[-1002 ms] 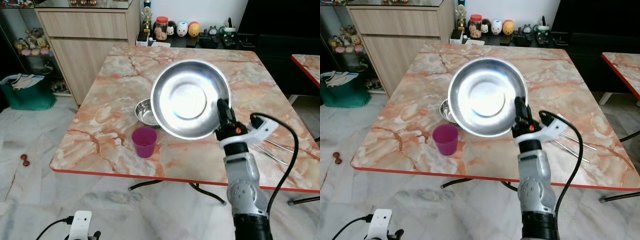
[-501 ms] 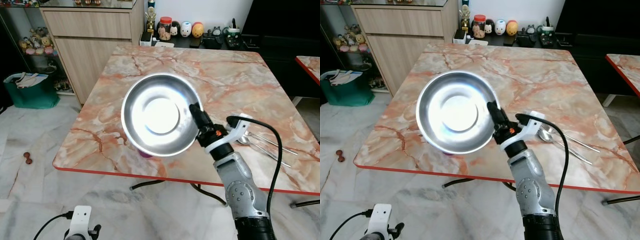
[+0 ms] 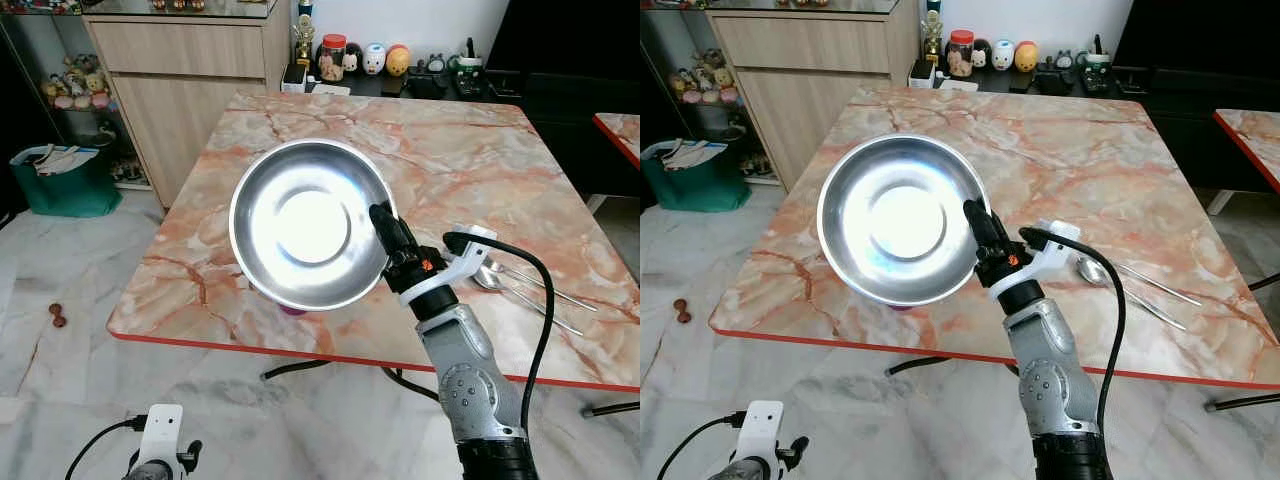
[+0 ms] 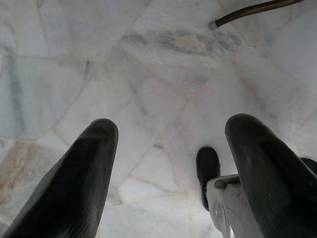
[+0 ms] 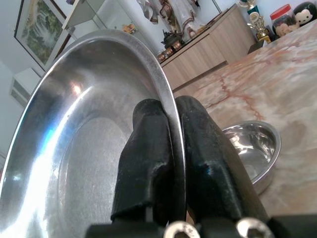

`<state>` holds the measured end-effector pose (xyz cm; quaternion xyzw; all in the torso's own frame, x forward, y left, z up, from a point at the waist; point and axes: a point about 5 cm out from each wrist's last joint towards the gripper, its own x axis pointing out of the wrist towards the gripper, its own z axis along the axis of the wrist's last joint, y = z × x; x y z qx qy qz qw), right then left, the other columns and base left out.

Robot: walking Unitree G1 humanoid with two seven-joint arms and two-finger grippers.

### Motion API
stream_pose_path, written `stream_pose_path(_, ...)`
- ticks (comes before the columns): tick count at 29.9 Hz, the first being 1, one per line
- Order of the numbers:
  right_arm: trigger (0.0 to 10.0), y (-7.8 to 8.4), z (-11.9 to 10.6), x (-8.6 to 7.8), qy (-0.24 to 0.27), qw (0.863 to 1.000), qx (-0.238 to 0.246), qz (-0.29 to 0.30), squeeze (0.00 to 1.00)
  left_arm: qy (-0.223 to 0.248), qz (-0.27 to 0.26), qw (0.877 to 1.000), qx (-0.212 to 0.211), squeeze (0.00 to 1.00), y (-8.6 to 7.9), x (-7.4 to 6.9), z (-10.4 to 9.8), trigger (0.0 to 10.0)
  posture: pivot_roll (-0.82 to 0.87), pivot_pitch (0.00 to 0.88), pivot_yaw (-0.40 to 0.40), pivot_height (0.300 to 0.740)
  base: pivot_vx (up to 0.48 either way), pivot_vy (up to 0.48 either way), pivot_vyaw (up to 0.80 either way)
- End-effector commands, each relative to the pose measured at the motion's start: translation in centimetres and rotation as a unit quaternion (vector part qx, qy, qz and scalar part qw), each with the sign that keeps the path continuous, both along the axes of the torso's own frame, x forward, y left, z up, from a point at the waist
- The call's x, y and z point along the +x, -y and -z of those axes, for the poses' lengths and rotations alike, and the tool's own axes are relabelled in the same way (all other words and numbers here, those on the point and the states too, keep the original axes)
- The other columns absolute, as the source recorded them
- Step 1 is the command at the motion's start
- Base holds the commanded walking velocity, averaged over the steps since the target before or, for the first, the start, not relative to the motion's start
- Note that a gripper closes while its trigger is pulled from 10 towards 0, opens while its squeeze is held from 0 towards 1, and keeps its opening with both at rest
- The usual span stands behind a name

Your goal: Setting the table

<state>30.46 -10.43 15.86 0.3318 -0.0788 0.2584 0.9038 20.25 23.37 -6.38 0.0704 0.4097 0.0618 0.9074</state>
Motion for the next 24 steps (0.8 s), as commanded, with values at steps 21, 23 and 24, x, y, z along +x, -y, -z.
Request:
stream_pose_path(21,10.0,0.2,-1.5,0.5,0.027,0.999,0.011,0.022,0.00,0.031,0.012,0.999,-0.002,0.00,1.3,1.2,-0.5,10.0,0.05,0.000,-0.042,0.731,0.000,-0.169,0.00)
stream_pose_path(23,10.0,0.0,-1.5,0.5,0.028,0.999,0.010,0.019,0.00,0.032,0.013,0.999,-0.002,0.00,1.4,1.3,-0.5,10.0,0.05,0.000,-0.042,0.731,0.000,-0.281,0.00)
stream_pose_path(24,10.0,0.0,-1.5,0.5,0.028,0.999,0.010,0.018,0.00,0.033,0.013,0.999,-0.002,0.00,1.4,1.3,-0.6,10.0,0.05,0.000,-0.042,0.731,0.000,-0.277,0.00)
